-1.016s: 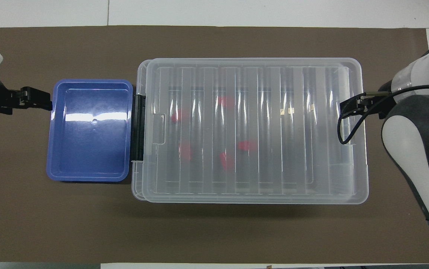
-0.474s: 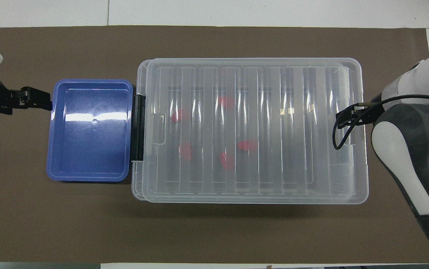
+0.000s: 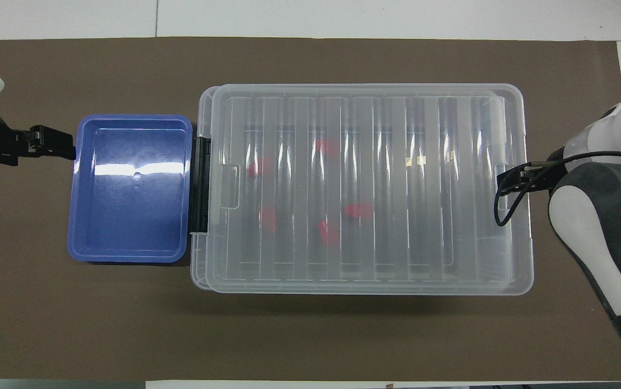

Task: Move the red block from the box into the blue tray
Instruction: 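Grip the clear lid edge with the right gripper and slide it away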

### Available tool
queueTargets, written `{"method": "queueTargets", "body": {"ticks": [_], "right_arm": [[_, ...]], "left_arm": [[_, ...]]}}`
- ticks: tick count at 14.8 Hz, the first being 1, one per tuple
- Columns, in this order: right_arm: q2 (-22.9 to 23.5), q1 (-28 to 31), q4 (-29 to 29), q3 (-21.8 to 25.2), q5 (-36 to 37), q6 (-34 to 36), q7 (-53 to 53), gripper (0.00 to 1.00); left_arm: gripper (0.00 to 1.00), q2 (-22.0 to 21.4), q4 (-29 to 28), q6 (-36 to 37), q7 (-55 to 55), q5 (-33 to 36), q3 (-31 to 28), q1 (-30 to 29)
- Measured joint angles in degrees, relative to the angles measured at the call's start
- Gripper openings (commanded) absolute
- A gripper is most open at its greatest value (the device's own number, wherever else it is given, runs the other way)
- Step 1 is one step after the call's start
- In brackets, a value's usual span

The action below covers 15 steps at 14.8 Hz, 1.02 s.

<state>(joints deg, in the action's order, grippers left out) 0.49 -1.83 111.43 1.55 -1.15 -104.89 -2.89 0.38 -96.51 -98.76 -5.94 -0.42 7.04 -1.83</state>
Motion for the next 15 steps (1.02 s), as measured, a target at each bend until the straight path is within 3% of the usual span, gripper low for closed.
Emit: {"method": "queueTargets", "body": {"ticks": [15], "right_arm": [[-0.4, 0.2, 1.5, 8.6, 0.0, -2.4, 12.9, 1.00]], "left_arm": [[1.00, 0.0, 0.0, 0.2, 0.0, 0.0, 0.0, 0.0]]}}
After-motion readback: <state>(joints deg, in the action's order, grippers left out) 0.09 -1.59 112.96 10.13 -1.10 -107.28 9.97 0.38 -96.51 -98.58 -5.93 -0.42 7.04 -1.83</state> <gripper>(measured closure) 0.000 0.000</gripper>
